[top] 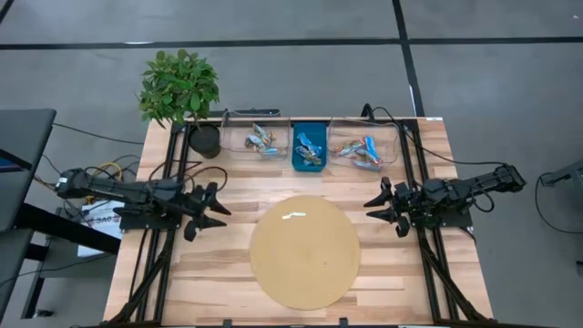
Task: Pick and place Granola Bars by type
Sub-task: Return to Home Position
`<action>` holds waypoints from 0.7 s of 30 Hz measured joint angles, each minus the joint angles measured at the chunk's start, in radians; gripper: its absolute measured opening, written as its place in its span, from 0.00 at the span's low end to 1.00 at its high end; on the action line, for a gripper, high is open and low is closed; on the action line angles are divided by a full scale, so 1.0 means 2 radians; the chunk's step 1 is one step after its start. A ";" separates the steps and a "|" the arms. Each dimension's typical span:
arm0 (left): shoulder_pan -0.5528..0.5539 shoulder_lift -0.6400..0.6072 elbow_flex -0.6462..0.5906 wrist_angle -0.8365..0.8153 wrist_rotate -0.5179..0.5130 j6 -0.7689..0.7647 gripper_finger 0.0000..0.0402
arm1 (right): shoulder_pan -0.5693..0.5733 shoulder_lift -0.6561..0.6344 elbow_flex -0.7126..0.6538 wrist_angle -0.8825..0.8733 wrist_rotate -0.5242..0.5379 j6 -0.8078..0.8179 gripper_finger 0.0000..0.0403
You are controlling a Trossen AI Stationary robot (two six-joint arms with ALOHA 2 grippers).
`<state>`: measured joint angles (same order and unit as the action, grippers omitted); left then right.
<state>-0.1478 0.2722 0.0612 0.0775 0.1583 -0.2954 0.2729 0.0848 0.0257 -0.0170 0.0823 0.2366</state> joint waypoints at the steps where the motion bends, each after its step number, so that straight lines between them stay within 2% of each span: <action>1: 0.000 -0.011 0.000 -0.001 -0.003 0.007 0.43 | 0.000 0.000 0.000 0.000 0.000 0.000 0.32; 6: 0.000 -0.055 0.000 -0.003 -0.036 0.058 0.43 | 0.000 0.000 0.000 0.000 0.000 0.000 0.32; 10: 0.000 -0.087 0.000 -0.023 -0.061 0.063 0.43 | 0.000 0.000 0.000 0.000 0.000 0.000 0.32; 15: 0.000 -0.136 0.000 -0.054 -0.063 0.063 0.43 | 0.000 0.000 0.000 0.000 0.000 0.000 0.32; 19: 0.000 -0.135 -0.002 -0.031 -0.064 0.063 0.43 | 0.000 0.000 0.000 0.000 0.000 0.000 0.32; 21: 0.000 -0.136 -0.014 0.009 -0.069 0.063 0.43 | 0.000 0.000 0.000 0.000 0.000 0.000 0.32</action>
<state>-0.1474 0.0006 0.0326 0.0961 0.0204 -0.1692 0.2729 0.0848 0.0257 -0.0174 0.0823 0.2367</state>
